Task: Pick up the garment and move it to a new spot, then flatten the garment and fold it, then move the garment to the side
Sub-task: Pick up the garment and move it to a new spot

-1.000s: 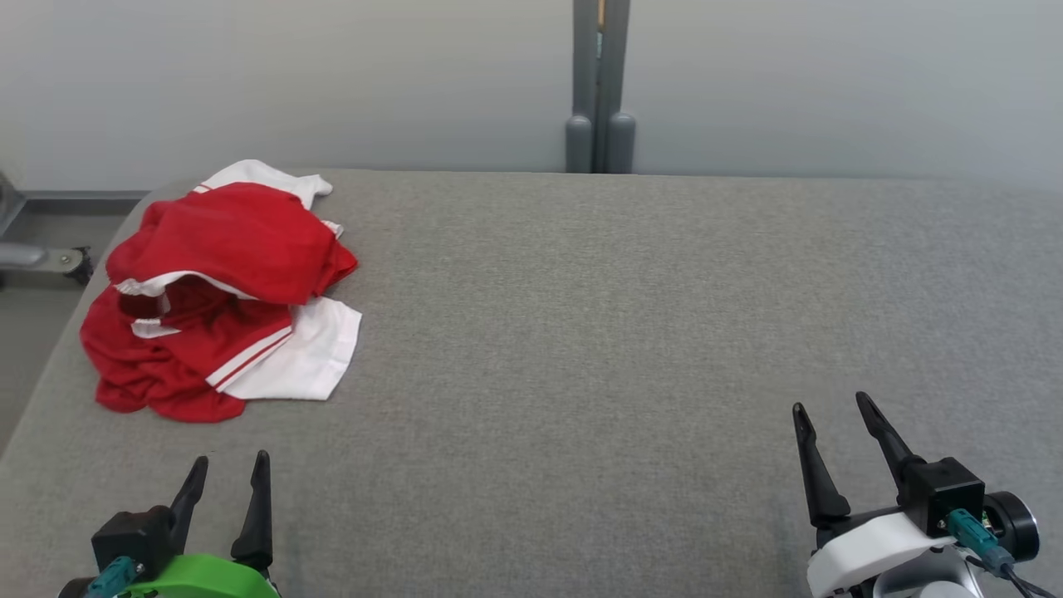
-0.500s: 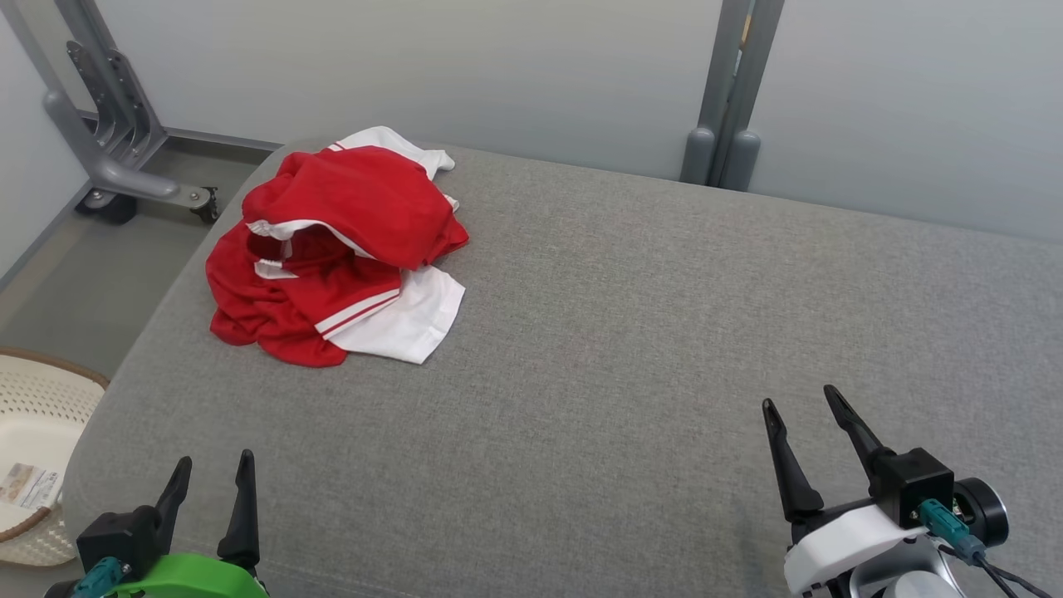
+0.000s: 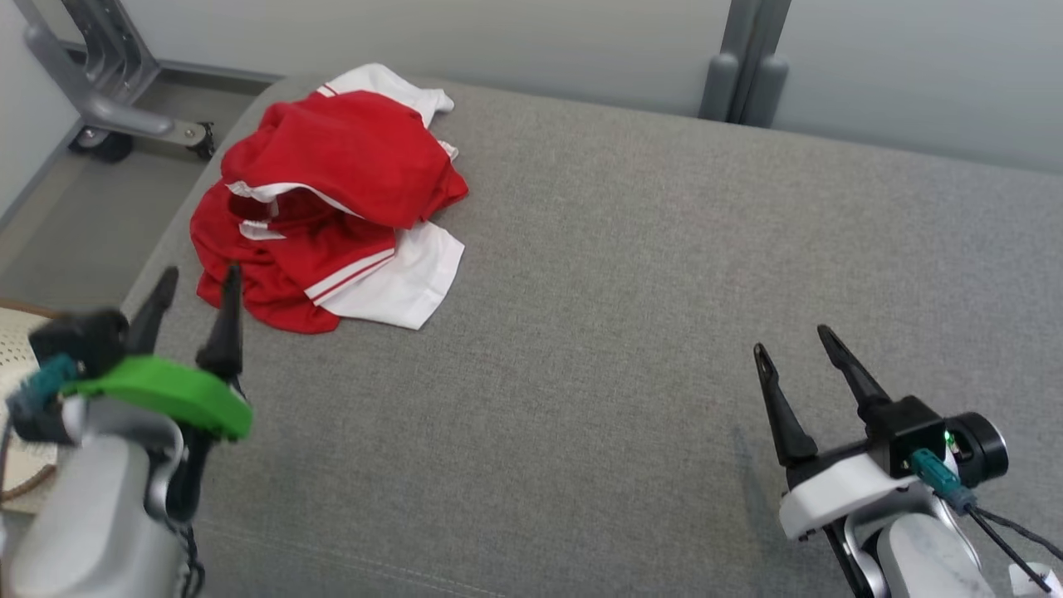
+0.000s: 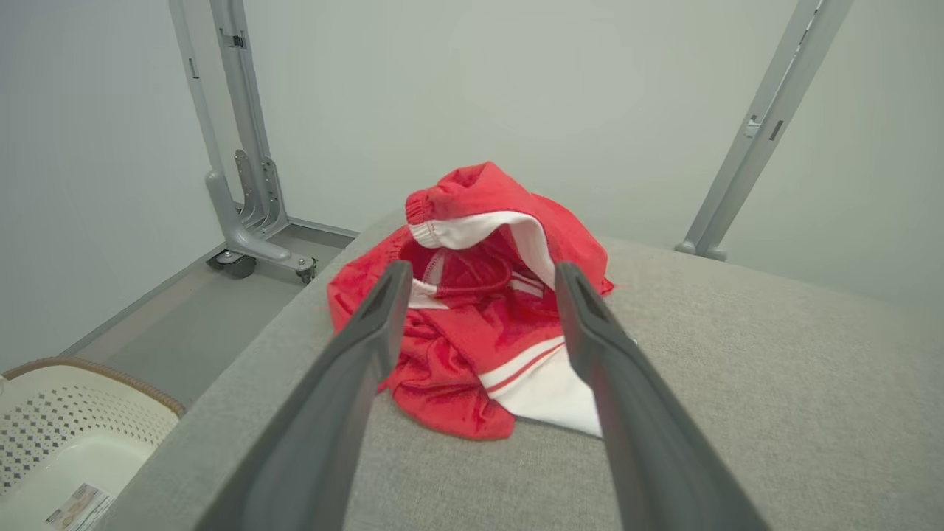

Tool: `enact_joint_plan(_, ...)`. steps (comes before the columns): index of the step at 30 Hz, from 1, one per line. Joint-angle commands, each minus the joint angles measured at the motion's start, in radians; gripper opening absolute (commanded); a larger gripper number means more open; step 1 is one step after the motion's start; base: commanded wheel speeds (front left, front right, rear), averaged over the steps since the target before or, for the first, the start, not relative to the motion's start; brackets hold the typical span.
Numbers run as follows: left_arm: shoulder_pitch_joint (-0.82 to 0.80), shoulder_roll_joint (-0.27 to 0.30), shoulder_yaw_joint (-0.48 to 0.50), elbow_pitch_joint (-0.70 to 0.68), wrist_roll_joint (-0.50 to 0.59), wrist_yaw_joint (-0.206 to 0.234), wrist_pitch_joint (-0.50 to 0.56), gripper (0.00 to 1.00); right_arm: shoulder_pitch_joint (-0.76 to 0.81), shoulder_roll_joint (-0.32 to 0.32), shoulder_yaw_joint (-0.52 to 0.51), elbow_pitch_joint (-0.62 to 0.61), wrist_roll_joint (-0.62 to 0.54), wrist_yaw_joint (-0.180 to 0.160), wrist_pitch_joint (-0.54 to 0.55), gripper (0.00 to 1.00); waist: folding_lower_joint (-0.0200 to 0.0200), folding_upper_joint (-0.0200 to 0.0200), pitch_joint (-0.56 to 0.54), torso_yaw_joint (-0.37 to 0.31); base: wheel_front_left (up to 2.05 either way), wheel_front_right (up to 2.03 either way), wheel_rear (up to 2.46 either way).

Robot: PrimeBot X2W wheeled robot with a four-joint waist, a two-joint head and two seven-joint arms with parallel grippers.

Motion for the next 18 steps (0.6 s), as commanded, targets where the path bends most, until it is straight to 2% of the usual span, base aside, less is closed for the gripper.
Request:
enact_joint_plan(1, -0.057, 0.018, -0.012, 0.006, -0.018, -0.003, 0.015, 1.0, -0.026, -0.009, 0.004, 0.001, -0.009, 0.0, -0.003, 1.0, 0.0, 0.0, 0.125, -0.003, 0.0, 0.0, 0.0)
enact_joint_plan(6, -0.288, 0.091, -0.118, 0.064, -0.147, -0.003, 0.139, 1.0, -0.109, -0.008, 0.027, 0.024, -0.044, 0.0, -0.003, 1.0, 0.0, 0.0, 0.24, -0.021, 0.0, 0.0, 0.0)
enact_joint_plan(11, -0.445, 0.159, -0.224, 0.15, -0.237, -0.003, 0.244, 1.0, -0.15, 0.004, 0.078, 0.054, -0.058, 0.0, -0.003, 1.0, 0.0, 0.0, 0.298, -0.054, 0.0, 0.0, 0.0)
enact_joint_plan(16, -0.544, 0.201, -0.303, 0.226, -0.31, -0.002, 0.295, 1.0, -0.17, 0.014, 0.117, 0.066, -0.065, 0.0, -0.003, 1.0, 0.0, 0.0, 0.338, -0.094, 0.0, 0.0, 0.0)
enact_joint_plan(18, -0.581, 0.219, -0.342, 0.297, -0.328, -0.002, 0.305, 1.0, -0.173, 0.019, 0.14, 0.069, -0.065, 0.0, -0.003, 1.0, 0.0, 0.0, 0.345, -0.12, 0.0, 0.0, 0.0)
